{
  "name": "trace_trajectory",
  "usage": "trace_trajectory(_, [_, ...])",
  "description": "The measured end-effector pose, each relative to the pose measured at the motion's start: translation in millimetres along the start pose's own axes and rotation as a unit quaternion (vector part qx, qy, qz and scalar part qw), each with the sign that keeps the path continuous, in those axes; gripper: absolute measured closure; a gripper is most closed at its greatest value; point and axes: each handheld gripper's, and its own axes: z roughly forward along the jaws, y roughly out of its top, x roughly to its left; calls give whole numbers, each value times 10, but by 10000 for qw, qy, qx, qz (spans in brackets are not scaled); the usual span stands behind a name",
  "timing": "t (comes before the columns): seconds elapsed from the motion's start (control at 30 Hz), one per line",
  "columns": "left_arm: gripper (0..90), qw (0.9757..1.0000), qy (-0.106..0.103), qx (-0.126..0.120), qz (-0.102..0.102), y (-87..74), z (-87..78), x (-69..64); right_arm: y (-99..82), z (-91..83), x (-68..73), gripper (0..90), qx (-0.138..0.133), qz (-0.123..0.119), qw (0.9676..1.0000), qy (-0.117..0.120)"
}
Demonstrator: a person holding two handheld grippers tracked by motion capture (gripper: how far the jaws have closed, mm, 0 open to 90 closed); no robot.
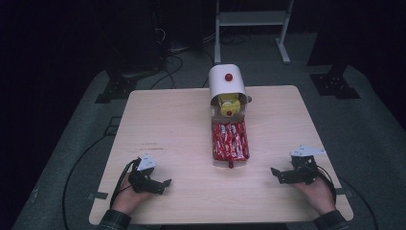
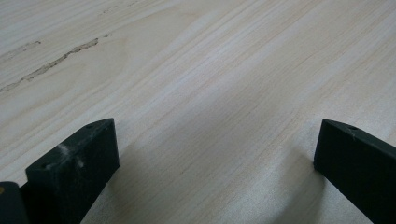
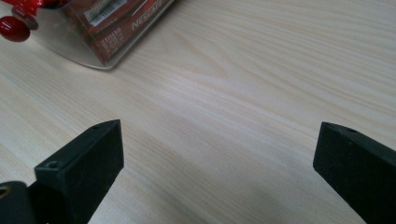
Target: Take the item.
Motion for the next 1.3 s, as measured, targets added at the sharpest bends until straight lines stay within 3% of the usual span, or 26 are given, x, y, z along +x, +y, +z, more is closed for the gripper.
trace_trajectory(1.3, [0, 10000, -2, 18, 5, 0, -2, 1, 383, -17, 26, 11, -176, -68, 9997, 144])
